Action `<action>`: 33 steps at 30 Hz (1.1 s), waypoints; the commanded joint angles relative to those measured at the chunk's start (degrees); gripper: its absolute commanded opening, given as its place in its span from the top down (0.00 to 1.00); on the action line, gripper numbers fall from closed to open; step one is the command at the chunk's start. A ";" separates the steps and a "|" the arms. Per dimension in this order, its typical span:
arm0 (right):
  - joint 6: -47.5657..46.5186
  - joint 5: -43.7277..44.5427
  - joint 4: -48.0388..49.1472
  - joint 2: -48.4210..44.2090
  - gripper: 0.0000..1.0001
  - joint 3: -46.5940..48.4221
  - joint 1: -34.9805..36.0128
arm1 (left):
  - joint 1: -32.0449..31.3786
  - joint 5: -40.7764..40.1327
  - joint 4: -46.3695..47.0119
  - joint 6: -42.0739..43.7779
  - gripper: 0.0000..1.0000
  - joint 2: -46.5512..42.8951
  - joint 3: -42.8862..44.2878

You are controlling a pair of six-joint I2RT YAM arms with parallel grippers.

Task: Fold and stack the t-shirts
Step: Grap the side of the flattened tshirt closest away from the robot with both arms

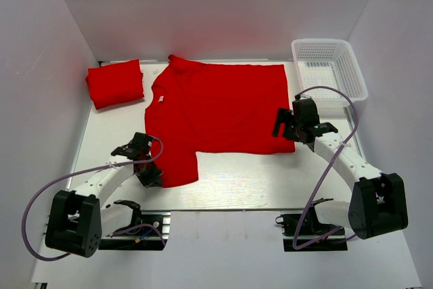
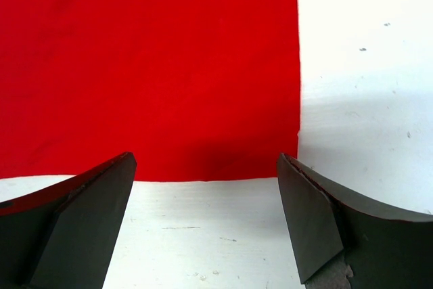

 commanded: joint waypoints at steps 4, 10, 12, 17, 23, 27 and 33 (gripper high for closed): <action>3.72 4.46 -1.58 -2.33 0.10 -1.72 -0.28 | -0.21 -1.76 3.44 1.69 1.00 1.56 -1.71; 8.47 7.19 -3.60 -0.14 0.10 -2.16 -0.45 | -0.21 -2.98 2.92 2.30 1.00 -4.06 -0.66; 10.49 7.98 -3.78 0.56 0.10 -2.78 -0.28 | -0.21 -2.98 2.39 2.92 1.00 -5.82 -0.13; 12.34 8.16 -4.22 2.67 0.11 -3.13 -0.98 | 0.31 -3.77 0.63 4.05 1.00 -5.83 3.39; 14.01 8.25 -4.66 4.43 0.10 -4.10 -1.86 | 0.31 -5.18 -0.95 5.47 1.00 -5.30 6.46; 14.10 8.78 -3.62 6.44 0.10 -4.89 -3.09 | 0.31 -5.88 -1.65 6.52 1.00 -5.30 6.99; 14.71 8.25 -3.52 9.18 0.14 -4.63 -4.49 | 0.31 -5.88 -1.65 6.52 1.00 -5.30 7.52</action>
